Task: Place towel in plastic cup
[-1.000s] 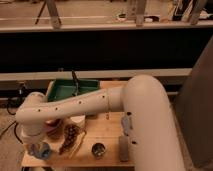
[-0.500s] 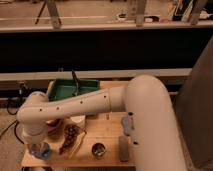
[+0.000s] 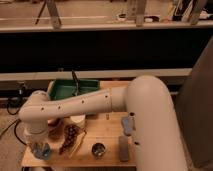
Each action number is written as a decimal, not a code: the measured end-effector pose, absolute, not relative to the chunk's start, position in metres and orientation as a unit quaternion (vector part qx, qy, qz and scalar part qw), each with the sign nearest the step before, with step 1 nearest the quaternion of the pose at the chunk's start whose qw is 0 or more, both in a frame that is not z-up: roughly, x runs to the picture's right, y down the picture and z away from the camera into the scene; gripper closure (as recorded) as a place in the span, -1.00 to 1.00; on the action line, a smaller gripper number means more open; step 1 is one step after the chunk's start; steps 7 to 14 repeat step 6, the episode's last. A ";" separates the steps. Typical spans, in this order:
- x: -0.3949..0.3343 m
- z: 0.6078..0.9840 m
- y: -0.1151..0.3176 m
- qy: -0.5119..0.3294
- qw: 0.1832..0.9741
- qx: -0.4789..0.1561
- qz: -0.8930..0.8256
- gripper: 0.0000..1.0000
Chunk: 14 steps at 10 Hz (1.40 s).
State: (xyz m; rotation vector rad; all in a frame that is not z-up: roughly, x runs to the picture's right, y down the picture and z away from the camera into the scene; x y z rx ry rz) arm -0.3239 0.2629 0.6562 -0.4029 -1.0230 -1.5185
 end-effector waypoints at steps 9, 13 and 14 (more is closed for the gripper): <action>-0.322 0.657 0.261 -0.448 0.584 -0.164 -0.657 -0.60; -0.322 0.657 0.261 -0.448 0.584 -0.164 -0.657 -0.60; -0.322 0.657 0.261 -0.448 0.584 -0.164 -0.657 -0.60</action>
